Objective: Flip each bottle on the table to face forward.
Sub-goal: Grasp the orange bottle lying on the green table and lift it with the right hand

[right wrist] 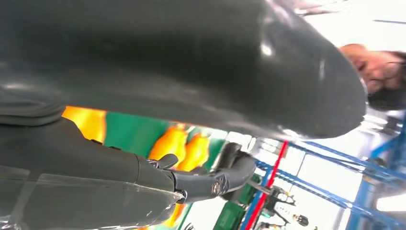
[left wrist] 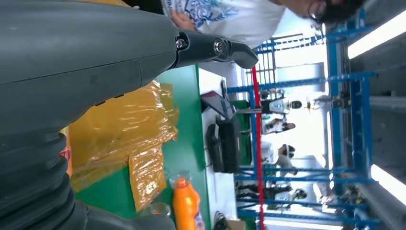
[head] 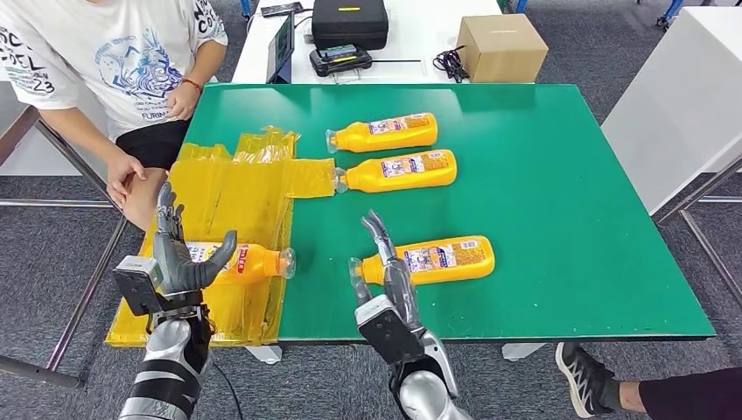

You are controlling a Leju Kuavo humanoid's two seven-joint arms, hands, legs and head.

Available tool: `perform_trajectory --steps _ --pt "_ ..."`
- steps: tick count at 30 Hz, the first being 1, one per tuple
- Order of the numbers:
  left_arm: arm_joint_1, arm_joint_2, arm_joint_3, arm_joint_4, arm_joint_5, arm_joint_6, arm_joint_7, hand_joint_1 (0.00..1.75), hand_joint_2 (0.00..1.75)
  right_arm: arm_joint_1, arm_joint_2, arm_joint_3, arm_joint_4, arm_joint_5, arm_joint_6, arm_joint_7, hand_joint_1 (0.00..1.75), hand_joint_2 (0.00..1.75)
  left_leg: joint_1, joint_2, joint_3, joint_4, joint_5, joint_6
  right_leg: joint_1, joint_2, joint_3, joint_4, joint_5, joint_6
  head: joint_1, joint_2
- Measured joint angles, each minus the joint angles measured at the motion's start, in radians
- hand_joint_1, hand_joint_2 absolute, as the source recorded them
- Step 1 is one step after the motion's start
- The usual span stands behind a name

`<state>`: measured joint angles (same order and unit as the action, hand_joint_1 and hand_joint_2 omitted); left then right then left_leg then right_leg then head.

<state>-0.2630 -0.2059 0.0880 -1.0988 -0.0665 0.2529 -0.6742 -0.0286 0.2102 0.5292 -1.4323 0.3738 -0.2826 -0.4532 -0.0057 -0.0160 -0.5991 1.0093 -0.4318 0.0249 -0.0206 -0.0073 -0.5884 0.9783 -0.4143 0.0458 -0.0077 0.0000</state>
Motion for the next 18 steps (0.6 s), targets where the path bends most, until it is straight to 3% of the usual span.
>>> perform_trajectory --steps 3,8,18 --pt "0.016 -0.008 0.002 -0.017 0.019 -0.011 0.001 0.00 1.75 -0.002 -0.022 -0.012 -0.002 0.038 0.000 0.020 0.00 1.75 0.000 0.000 0.000 0.000 0.000 0.000 0.000 0.000 0.000 0.000 0.000 0.000 0.000 0.000" --pt "0.052 -0.024 0.007 -0.026 0.056 -0.015 -0.002 0.00 1.75 -0.026 -0.089 -0.058 -0.002 0.194 -0.022 0.114 0.00 1.75 0.000 0.000 0.000 0.000 0.000 0.000 0.000 0.000 0.000 0.000 0.000 0.000 0.000 0.000" --pt "0.143 -0.046 -0.011 -0.049 -0.008 0.063 -0.006 0.00 1.75 -0.199 -0.249 -0.154 0.085 0.318 0.128 0.228 0.00 1.75 -0.001 0.000 -0.001 0.001 0.000 0.001 -0.001 0.000 -0.001 0.000 0.002 0.003 0.000 0.000"
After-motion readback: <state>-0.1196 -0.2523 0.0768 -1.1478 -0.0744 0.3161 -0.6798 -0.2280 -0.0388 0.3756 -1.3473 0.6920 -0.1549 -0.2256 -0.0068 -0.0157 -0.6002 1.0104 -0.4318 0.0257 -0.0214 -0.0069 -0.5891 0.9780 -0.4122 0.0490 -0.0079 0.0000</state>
